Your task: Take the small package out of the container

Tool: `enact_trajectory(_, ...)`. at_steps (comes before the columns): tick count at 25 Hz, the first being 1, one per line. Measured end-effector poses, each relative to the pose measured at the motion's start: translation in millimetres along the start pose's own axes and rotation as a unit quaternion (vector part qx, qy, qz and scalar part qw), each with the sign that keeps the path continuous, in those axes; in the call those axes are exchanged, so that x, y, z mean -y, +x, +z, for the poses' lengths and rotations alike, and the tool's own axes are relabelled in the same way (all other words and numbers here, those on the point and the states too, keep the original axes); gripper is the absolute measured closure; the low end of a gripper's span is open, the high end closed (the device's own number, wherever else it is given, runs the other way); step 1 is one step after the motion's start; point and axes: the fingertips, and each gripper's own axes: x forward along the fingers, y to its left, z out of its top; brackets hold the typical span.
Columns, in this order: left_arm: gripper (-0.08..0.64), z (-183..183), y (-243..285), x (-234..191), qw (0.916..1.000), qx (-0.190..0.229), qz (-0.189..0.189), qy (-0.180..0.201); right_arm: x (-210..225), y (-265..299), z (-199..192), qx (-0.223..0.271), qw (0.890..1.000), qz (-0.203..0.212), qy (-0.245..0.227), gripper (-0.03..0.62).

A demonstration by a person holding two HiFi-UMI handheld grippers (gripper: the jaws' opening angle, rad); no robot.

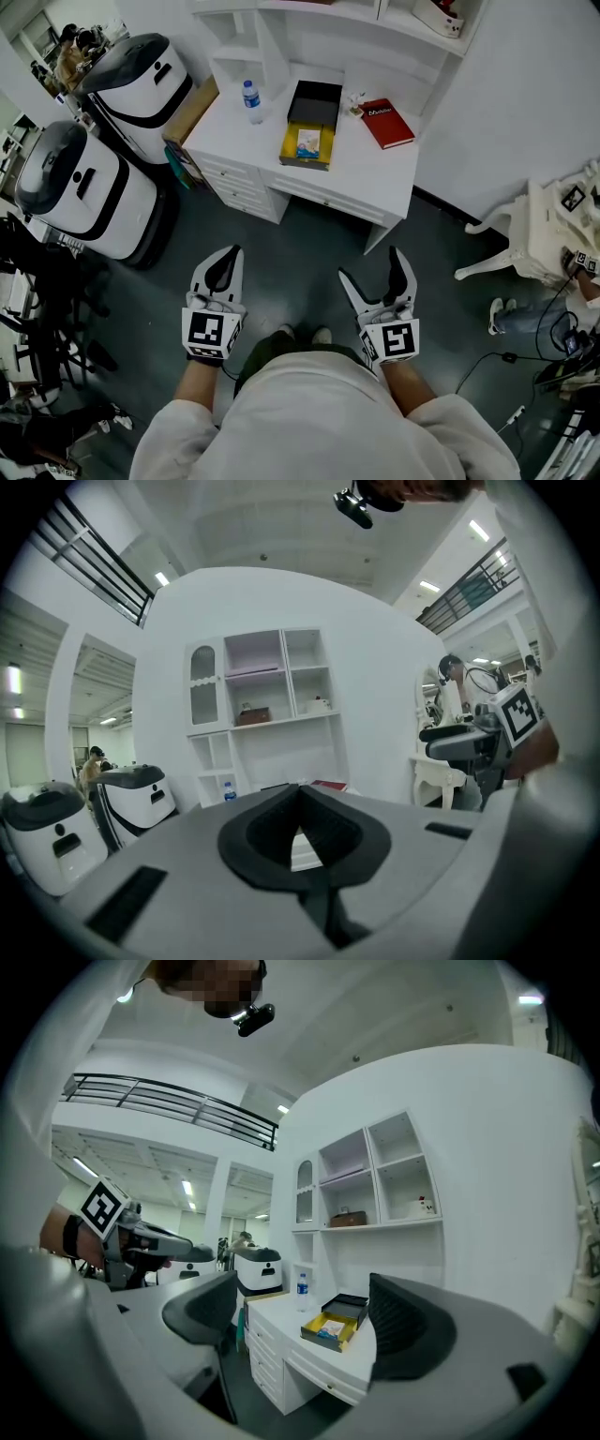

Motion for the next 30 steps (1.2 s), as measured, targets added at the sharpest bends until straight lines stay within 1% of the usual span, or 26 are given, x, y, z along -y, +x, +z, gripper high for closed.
enact_trajectory(7, 0.552, -13.3, 10.7, -3.7, 0.9999, -0.009, 0.011, -0.006, 12.8, 12.8, -4.0, 0.006, 1.000, 0.002, -0.002, 0.173)
enact_trajectory(10, 0.552, -13.5, 26.9, -8.9, 0.9999, -0.002, 0.009, -0.008, 21.2, 25.7, -7.5, 0.005, 1.000, 0.002, -0.007, 0.173)
enact_trajectory(14, 0.552, -24.1, 55.1, -23.5, 0.9999, 0.000, -0.002, -0.014, 29.2, 50.6, -13.4, 0.004, 1.000, -0.008, -0.014, 0.173)
enact_trajectory(21, 0.552, -30.6, 124.5, -73.6, 0.9994, -0.003, -0.027, -0.020, 51.5, 111.1, -23.3, -0.007, 0.999, -0.037, -0.015, 0.173)
enact_trajectory(26, 0.552, -37.6, 182.4, -114.2, 0.9981, -0.015, -0.056, -0.022, 69.4, 167.9, -36.7, -0.030, 0.997, -0.065, -0.014, 0.175)
enact_trajectory(30, 0.552, -36.7, 224.9, -153.3, 0.9962, -0.019, -0.082, -0.021, 75.8, 219.5, -40.2, -0.047, 0.995, -0.089, -0.012, 0.175)
